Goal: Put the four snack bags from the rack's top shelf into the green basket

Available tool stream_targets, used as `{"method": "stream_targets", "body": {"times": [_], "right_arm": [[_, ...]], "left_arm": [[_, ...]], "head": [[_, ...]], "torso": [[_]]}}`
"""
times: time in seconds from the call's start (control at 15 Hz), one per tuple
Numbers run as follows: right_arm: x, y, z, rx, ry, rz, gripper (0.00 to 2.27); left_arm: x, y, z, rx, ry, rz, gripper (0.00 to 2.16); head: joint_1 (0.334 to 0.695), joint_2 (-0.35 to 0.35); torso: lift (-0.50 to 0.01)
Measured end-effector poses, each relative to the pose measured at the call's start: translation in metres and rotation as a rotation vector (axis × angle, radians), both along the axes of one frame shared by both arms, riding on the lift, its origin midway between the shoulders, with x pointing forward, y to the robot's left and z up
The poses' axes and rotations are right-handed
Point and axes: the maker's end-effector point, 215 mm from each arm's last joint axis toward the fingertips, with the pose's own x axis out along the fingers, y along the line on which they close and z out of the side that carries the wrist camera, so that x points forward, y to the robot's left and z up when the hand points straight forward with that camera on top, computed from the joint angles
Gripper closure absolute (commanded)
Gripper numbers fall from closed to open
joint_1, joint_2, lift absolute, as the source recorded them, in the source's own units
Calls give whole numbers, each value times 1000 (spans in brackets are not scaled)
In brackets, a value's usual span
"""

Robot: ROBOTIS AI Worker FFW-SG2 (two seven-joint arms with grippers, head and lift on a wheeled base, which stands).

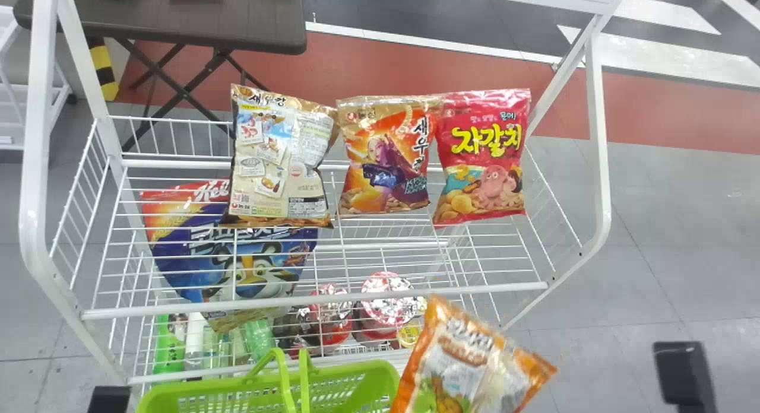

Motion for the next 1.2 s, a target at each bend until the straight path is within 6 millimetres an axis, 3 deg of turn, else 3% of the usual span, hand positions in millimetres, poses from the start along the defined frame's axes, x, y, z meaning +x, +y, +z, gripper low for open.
{"method": "stream_targets", "body": {"times": [0.2, 0.4, 0.53, 0.6, 0.67, 0.73, 0.8, 1.0, 1.2], "right_arm": [[-19, 33, -42, 3, 83, 103, 2233], [-34, 84, -62, 12, 105, 224, 2233], [-44, 105, -78, -31, 115, 300, 2229], [-46, 113, -89, -48, 113, 329, 2088], [-46, 119, -97, -54, 111, 348, 1501], [-44, 122, -104, -59, 108, 356, 559], [-40, 123, -109, -64, 93, 362, -2], [-13, 118, -107, -87, -19, 360, 49], [27, 108, -83, -91, -194, 345, 49]], "left_arm": [[-2, 0, 2, -4, -2, 0, 2145], [-6, -2, 5, -8, -1, -5, 2145], [-9, -3, 7, -13, -1, -7, 2145], [-10, -3, 7, -15, -2, -6, 2145], [-10, -3, 7, -16, -1, -6, 2145], [-10, -3, 8, -17, -1, -6, 2145], [-11, -3, 8, -18, -2, -7, 2145], [-11, -4, 8, -19, -4, -7, 2145], [-12, -4, 8, -19, -2, -8, 2145]], "head": [[695, -350], [695, -350], [695, -350], [695, -350], [695, -350], [695, -350], [695, -350], [695, -350], [695, -350]], "torso": [[0], [0], [0], [0], [0], [0], [0], [0], [0]]}}
